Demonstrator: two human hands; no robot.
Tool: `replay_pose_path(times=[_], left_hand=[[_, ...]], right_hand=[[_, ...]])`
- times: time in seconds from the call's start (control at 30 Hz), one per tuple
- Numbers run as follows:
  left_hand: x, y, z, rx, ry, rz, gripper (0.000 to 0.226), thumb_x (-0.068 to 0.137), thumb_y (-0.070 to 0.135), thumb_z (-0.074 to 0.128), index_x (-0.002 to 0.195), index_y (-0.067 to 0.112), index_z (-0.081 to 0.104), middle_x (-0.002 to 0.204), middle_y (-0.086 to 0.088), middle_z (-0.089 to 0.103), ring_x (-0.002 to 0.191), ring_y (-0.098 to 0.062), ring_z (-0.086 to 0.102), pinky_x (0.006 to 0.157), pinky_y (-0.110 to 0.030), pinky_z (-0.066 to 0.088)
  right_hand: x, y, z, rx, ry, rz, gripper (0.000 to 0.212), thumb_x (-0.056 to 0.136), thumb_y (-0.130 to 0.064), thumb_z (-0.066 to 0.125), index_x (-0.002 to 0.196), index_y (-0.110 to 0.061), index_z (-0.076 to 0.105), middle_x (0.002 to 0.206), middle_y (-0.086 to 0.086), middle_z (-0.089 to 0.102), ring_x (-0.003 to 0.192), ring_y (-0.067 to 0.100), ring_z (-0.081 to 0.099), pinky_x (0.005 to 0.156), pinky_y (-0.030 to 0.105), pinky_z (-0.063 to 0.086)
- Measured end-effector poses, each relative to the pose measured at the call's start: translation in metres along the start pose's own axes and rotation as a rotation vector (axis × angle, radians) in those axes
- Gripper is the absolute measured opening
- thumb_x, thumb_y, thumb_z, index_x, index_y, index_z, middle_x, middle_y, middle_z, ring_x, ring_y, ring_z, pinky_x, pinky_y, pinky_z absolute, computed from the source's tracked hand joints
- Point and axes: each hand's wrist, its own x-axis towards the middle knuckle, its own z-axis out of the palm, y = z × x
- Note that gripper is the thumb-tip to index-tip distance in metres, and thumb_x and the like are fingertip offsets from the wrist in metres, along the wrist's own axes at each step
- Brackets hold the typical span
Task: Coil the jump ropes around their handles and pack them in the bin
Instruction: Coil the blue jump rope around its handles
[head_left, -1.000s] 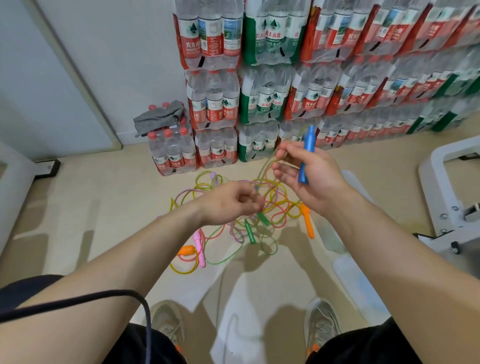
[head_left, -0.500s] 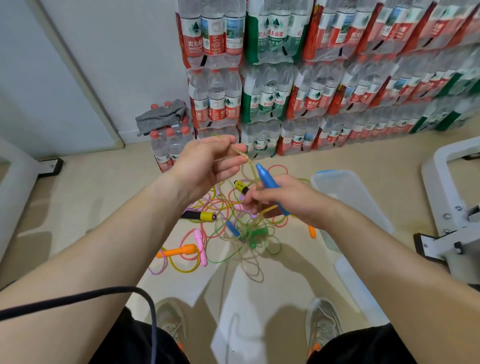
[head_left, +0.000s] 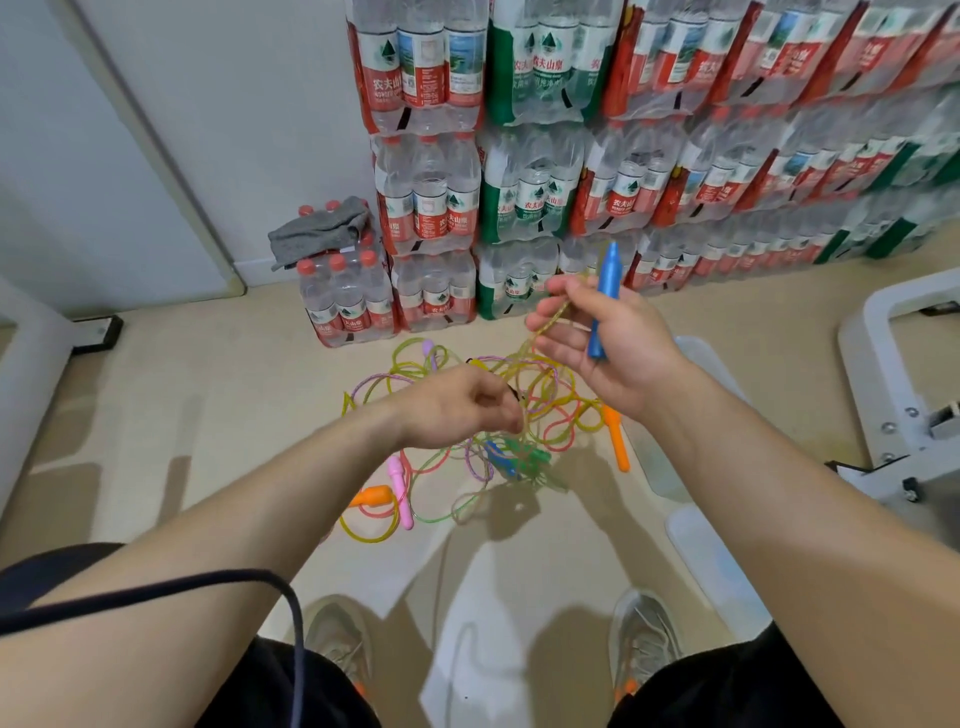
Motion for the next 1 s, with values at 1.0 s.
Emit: replay_pose_path(times=[1.0], left_hand=[[0.001,-0.009,0.005,0.048,0.006,-0.008,0.015,0.101,0.012,0.056,0.096,0.011,0.070,0.095,-0.003,0.075,0.091,-0.016,0.071,0.077,-0.022,0.051]], right_hand=[[0.003,-0.001,0.000,0.028,-0.007,0.008,0.014,0.104,-0.016,0.052,0.103,-0.008,0.063,0.083,0.007,0.072,0.080,0.024,0.074,0.067,0.032,0.060]])
